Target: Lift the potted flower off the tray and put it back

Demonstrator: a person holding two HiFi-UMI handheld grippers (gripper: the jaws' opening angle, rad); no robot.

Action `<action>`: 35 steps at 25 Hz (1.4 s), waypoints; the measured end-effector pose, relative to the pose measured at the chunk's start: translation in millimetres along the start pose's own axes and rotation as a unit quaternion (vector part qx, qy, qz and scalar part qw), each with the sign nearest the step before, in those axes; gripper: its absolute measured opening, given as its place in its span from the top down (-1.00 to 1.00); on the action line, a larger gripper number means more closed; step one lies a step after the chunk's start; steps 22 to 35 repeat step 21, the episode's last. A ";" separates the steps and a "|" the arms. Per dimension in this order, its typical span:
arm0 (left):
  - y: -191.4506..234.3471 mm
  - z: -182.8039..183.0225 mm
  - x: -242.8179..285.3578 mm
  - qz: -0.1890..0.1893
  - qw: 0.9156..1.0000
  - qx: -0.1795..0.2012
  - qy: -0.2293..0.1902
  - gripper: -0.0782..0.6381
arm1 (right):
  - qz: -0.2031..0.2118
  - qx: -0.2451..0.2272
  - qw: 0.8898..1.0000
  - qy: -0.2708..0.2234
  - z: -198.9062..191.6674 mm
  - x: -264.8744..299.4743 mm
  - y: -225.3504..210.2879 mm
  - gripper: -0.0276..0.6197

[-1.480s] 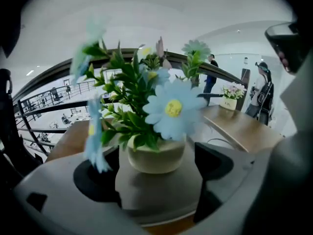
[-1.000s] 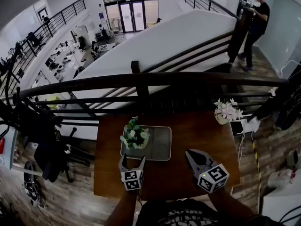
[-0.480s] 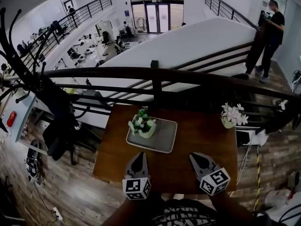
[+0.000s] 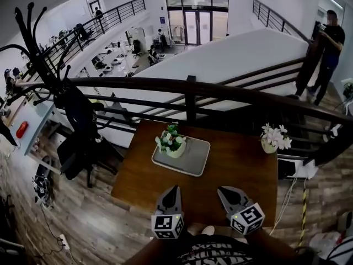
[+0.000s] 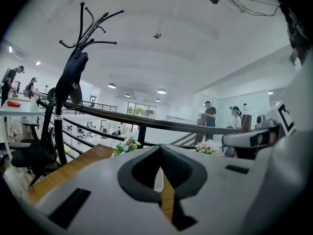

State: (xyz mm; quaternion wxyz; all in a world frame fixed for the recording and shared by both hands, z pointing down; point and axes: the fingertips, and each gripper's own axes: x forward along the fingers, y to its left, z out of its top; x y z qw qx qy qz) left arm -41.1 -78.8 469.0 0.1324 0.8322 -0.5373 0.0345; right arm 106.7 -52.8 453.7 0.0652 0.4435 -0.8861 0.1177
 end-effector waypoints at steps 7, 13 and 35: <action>-3.1 2.6 -13.7 0.009 1.000 0.002 -0.006 0.76 | 0.004 -0.002 1.000 -0.007 3.8 -9.6 8.2 0.94; -0.4 3.7 -16.8 0.014 1.000 -0.001 -0.008 0.76 | 0.002 -0.003 1.000 -0.012 8.0 -12.8 9.1 0.94; -0.4 -1.3 -22.2 0.016 1.000 -0.005 -0.001 0.76 | 0.010 -0.005 1.000 -0.017 4.2 -13.1 11.5 0.94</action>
